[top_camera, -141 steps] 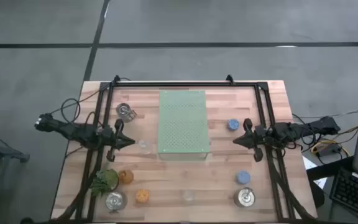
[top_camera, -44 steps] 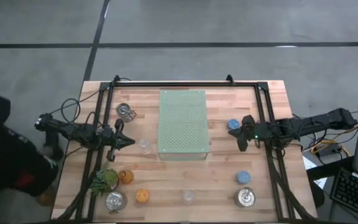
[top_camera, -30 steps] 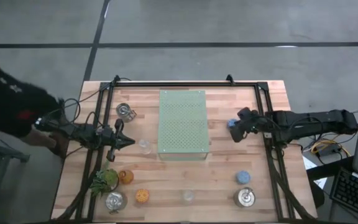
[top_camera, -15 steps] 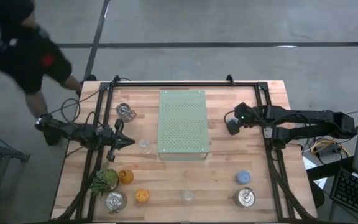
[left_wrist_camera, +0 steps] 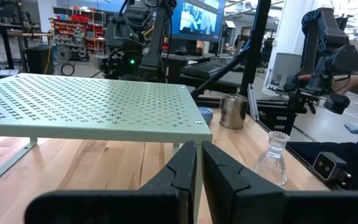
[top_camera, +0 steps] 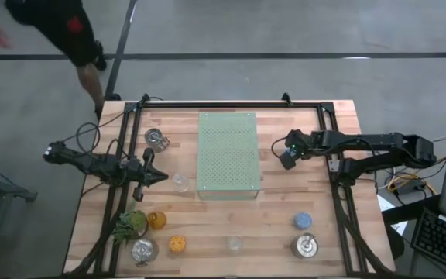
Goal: Pick & Place candle stick holders
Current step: Put the blue patterned scented candle on the shelf
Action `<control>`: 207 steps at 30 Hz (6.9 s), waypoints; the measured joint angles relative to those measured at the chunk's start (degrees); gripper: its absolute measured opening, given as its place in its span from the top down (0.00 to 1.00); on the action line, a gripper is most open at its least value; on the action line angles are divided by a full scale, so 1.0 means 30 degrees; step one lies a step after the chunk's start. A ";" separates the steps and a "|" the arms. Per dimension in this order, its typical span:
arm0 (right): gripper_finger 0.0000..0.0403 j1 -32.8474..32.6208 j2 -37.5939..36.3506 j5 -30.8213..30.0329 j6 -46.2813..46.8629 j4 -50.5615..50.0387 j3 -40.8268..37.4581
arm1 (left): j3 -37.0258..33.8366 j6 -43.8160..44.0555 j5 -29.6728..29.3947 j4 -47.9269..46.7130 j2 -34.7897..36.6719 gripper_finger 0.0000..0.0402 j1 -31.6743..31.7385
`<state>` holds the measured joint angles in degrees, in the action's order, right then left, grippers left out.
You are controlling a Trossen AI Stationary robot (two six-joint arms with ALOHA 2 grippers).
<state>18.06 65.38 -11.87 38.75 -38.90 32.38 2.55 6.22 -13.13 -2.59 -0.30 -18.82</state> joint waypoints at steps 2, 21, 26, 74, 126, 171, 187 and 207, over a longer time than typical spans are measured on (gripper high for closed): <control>0.03 -0.0001 0.0309 0.0419 -0.0203 0.0319 -0.0007 | 0.0000 -0.0001 -0.0007 -0.0001 0.0001 0.93 -0.0001; 0.04 -0.0015 0.2935 0.0689 -0.0928 0.1091 -0.0009 | 0.0000 -0.0001 -0.0002 0.0007 -0.0007 0.93 -0.0003; 0.04 -0.0015 0.3142 0.0689 -0.0928 0.1094 -0.0015 | 0.0000 -0.0001 -0.0007 0.0000 0.0001 0.93 0.0004; 0.01 0.0440 0.2617 0.0238 -0.2017 0.1065 0.1889 | 0.0000 0.0002 -0.0003 0.0004 -0.0006 0.93 0.0001; 0.01 0.2353 0.2654 0.1323 -0.3202 0.6891 -0.1443 | 0.0000 0.0001 -0.0007 0.0003 -0.0003 0.93 0.0003; 0.25 0.2353 0.2610 0.1410 -0.3143 0.7367 -0.1938 | 0.0000 0.0002 -0.0007 -0.0001 -0.0007 0.93 0.0004; 0.26 0.2353 0.2617 0.1432 -0.3500 0.7384 -0.1953 | 0.0000 -0.0001 -0.0002 0.0001 -0.0005 0.93 0.0002; 0.26 0.2346 0.2654 0.1525 -0.4003 0.4242 0.0964 | 0.0000 0.0005 -0.0002 -0.0001 -0.0005 0.93 0.0004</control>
<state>25.10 73.34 -7.29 26.74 -26.17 35.27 2.55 6.24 -13.13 -2.59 -0.31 -18.81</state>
